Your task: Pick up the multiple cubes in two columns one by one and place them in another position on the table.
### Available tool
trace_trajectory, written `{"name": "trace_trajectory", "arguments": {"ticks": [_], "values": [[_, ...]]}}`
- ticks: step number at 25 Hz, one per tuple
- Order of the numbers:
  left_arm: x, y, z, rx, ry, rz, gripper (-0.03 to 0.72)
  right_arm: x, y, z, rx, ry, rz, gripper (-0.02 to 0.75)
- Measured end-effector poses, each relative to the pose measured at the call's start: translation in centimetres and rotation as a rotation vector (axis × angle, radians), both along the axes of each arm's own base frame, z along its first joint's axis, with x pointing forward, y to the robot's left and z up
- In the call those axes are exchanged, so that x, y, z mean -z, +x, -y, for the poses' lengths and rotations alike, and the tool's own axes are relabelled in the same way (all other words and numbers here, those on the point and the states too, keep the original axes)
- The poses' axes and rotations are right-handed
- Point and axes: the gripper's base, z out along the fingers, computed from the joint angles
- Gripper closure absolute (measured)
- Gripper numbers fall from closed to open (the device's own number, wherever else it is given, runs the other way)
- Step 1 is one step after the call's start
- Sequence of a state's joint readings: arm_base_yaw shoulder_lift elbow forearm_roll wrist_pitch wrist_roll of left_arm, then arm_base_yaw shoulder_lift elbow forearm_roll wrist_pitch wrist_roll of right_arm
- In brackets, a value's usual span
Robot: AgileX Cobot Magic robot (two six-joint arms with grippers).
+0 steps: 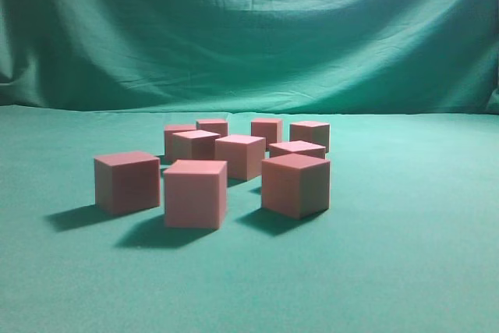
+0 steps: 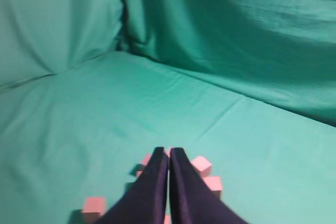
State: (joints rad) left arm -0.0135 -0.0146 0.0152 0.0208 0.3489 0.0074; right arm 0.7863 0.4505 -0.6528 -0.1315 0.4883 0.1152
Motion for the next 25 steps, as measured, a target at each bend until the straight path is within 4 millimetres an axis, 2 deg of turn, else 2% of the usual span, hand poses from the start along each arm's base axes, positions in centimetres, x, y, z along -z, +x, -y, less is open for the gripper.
{"name": "trace_trajectory", "arguments": {"ticks": [8, 12, 20, 25], "values": [[0.0, 0.0, 0.0, 0.000, 0.000, 0.000, 0.688, 8.4, 0.8, 1.8, 0.230, -0.014, -0.012, 0.738], [0.0, 0.0, 0.0, 0.000, 0.000, 0.000, 0.688, 11.4, 0.4, 3.0, 0.345, 0.016, 0.030, 0.738], [0.0, 0.0, 0.0, 0.000, 0.000, 0.000, 0.688, 16.1, -0.7, 4.6, 0.530, 0.037, 0.069, 0.738], [0.0, 0.0, 0.0, 0.000, 0.000, 0.000, 0.688, 16.9, -0.9, 4.9, 0.588, 0.067, 0.044, 0.738]]}}
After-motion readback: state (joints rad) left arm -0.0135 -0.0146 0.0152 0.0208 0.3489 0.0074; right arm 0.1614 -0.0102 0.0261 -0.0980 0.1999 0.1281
